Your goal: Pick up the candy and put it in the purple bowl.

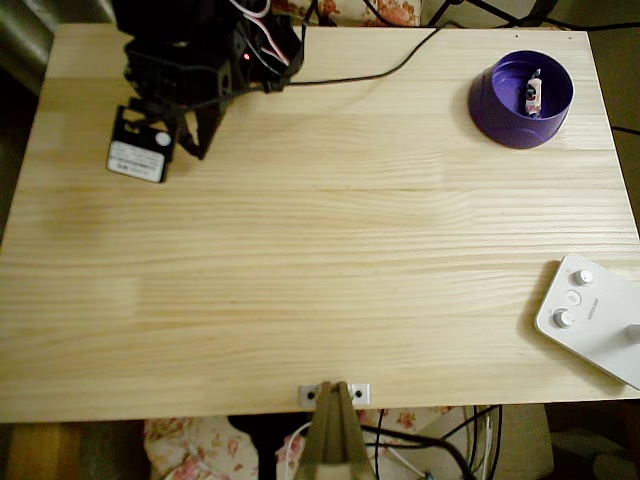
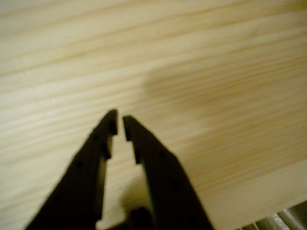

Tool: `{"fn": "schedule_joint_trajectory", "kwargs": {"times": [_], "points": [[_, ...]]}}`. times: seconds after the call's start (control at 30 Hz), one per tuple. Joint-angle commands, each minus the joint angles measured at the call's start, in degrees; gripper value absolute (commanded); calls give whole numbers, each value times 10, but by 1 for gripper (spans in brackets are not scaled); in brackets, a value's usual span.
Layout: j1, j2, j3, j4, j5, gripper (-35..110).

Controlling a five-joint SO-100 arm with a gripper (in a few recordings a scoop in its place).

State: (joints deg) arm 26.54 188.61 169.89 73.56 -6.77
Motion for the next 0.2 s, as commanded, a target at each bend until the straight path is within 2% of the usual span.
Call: {"fn": "schedule_joint_trajectory", "kwargs": {"times": [0.0,0.17], "points": [[11,8,1,-14,-10,-1],[11,8,1,-14,-10,-1]]}}
